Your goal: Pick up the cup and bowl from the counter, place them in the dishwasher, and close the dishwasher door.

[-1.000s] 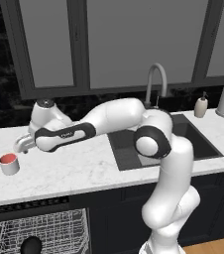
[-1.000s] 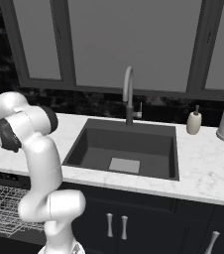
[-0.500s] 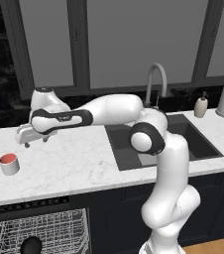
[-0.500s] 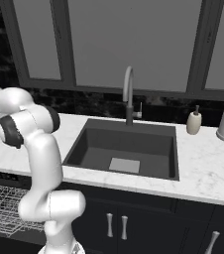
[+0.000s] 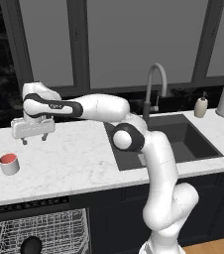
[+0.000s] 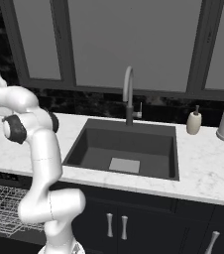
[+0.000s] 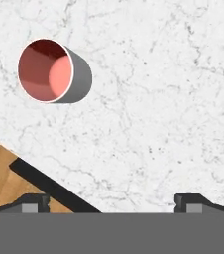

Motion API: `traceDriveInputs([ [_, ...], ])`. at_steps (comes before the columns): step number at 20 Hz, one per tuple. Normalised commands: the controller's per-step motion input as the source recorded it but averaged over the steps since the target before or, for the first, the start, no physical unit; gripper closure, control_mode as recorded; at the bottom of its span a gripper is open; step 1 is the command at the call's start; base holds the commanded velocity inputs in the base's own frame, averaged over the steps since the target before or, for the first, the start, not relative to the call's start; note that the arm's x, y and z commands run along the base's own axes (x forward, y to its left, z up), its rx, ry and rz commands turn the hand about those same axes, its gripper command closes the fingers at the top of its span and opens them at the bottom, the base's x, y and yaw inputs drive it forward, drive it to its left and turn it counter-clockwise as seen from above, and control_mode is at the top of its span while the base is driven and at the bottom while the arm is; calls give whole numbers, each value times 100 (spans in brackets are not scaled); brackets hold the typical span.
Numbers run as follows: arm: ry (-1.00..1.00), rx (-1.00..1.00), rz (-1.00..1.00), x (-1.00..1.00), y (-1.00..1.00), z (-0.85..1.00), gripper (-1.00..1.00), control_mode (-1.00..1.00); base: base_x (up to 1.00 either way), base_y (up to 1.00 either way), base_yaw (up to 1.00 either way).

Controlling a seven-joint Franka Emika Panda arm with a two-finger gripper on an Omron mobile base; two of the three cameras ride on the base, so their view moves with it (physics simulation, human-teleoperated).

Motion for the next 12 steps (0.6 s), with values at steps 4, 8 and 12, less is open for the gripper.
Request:
traceDriveInputs([
  [4,-1,0,-1,2,0,-61,-100,-100,0,0,0],
  [8,-11,0,0,0,0,-58,-100,-100,0,0,0],
  [12,-17,0,0,1,1,-12,-100,-100,0,0,0],
])
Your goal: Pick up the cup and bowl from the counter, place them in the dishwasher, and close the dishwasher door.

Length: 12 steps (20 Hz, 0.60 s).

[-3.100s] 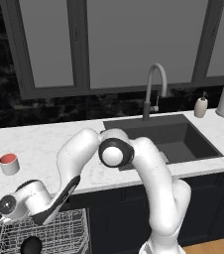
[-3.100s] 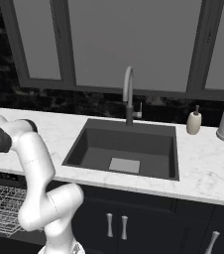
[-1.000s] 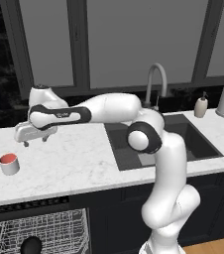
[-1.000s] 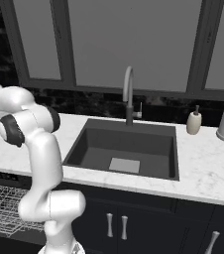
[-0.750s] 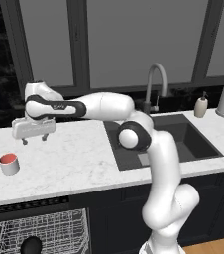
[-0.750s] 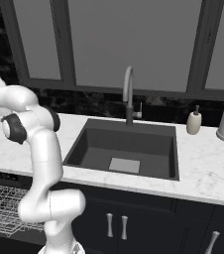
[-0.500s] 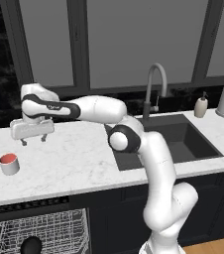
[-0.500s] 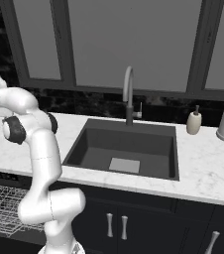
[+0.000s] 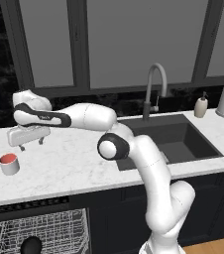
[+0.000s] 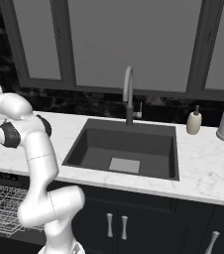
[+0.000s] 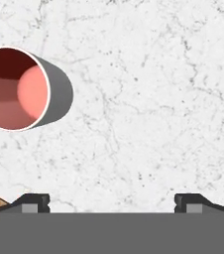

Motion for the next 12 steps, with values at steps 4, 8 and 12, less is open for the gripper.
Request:
traceDriveInputs([
  [4,-9,2,0,9,1,-9,-100,-100,0,0,0],
  [8,-4,0,0,1,6,-44,-100,-100,0,0,0],
  [12,-16,3,0,0,6,-44,-100,-100,0,0,0],
])
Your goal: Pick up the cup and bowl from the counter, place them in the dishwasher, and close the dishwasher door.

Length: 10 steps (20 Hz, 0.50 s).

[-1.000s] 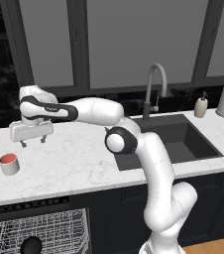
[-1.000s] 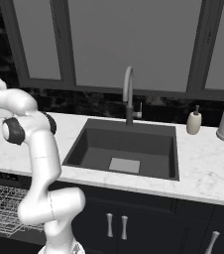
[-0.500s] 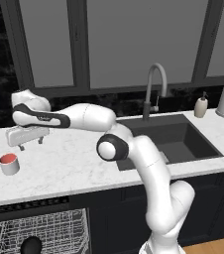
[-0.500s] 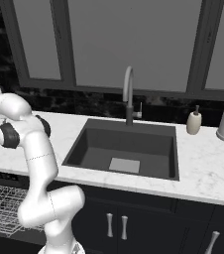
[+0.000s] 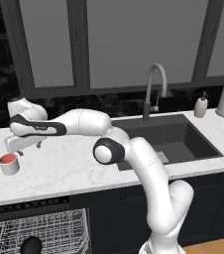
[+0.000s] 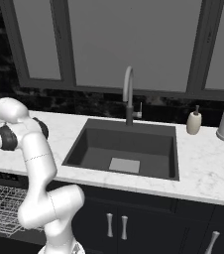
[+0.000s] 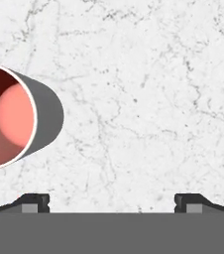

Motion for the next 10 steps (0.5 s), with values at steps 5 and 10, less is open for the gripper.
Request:
traceDriveInputs([
  [5,-14,21,0,0,6,-1,-100,-100,0,0,0],
  [10,-1,25,0,0,0,0,-100,-100,0,0,0],
])
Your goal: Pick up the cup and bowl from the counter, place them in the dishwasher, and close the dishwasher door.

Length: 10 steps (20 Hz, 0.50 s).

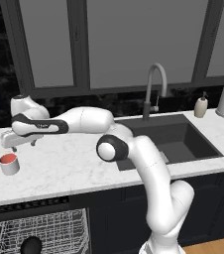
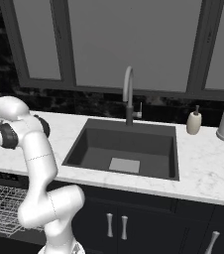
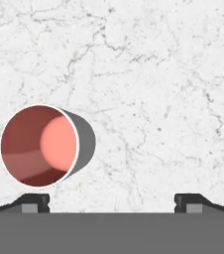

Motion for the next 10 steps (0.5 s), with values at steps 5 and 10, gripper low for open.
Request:
traceDriveInputs([
  [5,0,18,0,0,11,0,-100,-100,0,0,0],
  [10,0,8,0,0,26,0,-100,-100,0,0,0],
])
